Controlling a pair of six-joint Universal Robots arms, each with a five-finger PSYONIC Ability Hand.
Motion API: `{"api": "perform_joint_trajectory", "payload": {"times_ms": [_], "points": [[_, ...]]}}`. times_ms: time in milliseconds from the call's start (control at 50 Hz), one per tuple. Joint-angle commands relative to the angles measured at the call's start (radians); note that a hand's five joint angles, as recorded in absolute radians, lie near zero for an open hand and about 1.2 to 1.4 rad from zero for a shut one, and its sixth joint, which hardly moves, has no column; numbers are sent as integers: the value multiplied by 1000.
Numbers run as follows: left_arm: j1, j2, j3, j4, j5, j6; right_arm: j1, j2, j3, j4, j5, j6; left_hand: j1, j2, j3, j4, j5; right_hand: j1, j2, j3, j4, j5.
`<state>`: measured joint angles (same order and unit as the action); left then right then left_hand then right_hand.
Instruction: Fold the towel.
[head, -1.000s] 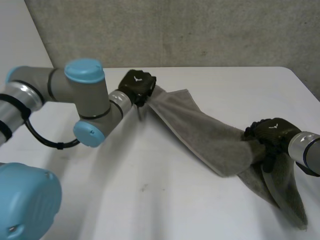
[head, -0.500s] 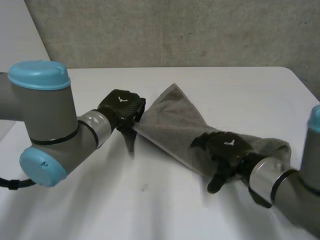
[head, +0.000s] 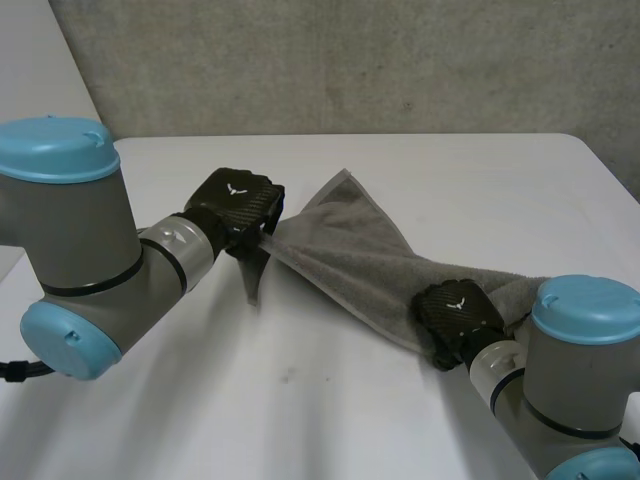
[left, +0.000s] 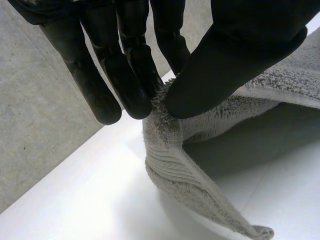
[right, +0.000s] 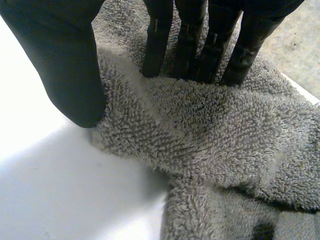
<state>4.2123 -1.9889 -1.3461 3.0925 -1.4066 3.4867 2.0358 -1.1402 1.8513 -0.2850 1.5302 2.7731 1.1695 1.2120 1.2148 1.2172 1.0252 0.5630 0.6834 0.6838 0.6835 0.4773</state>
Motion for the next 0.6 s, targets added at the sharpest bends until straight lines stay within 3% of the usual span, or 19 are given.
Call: {"api": "perform_joint_trajectory", "payload": {"times_ms": [20,40,80,100,120,240,300,340,380,400,440,460,480,600], "points": [[6,4,-2,0,0,-1,-3,27,0,-28,-5,-29,227,184,182,179,196,320,200,199,199,231],[6,4,-2,0,0,-1,-3,27,0,-28,-5,-29,227,184,182,179,196,320,200,200,200,232],[6,5,-2,0,-2,-1,-3,20,0,-28,-8,-35,227,184,182,179,196,679,559,559,559,591],[6,5,-2,0,-2,-1,-3,20,0,-28,-8,-35,227,184,182,179,196,682,561,561,561,593],[6,5,-4,0,-2,-1,-3,11,0,-26,-12,-36,227,184,182,179,196,832,711,711,711,743],[18,16,-16,-12,-12,-1,-20,-65,-29,13,-25,-86,227,184,182,179,196,833,713,713,713,744],[48,61,-38,-14,-17,0,-66,-147,-64,115,-39,-178,227,184,182,179,196,833,713,713,713,744],[64,82,-47,-14,-15,2,-91,-184,-89,194,-58,-218,227,184,182,179,196,833,713,713,713,744],[84,131,-56,-29,-12,0,-115,-232,-168,388,-102,-285,227,184,182,179,196,833,713,713,713,744],[84,131,-56,-29,-12,0,-115,-233,-169,389,-102,-285,227,184,182,179,196,833,713,713,713,744],[87,189,-68,-78,-11,3,-121,-251,-268,626,-136,-326,227,184,182,179,196,833,713,713,713,744],[87,189,-68,-78,-11,3,-121,-251,-268,627,-136,-326,227,184,182,179,196,833,713,713,713,744],[87,217,-77,-109,-9,3,-128,-251,-318,744,-159,-332,227,184,182,179,196,833,713,713,713,744],[95,285,-148,-247,-5,46,-147,-240,-418,989,-278,-372,227,184,182,179,196,833,713,713,713,744]]}}
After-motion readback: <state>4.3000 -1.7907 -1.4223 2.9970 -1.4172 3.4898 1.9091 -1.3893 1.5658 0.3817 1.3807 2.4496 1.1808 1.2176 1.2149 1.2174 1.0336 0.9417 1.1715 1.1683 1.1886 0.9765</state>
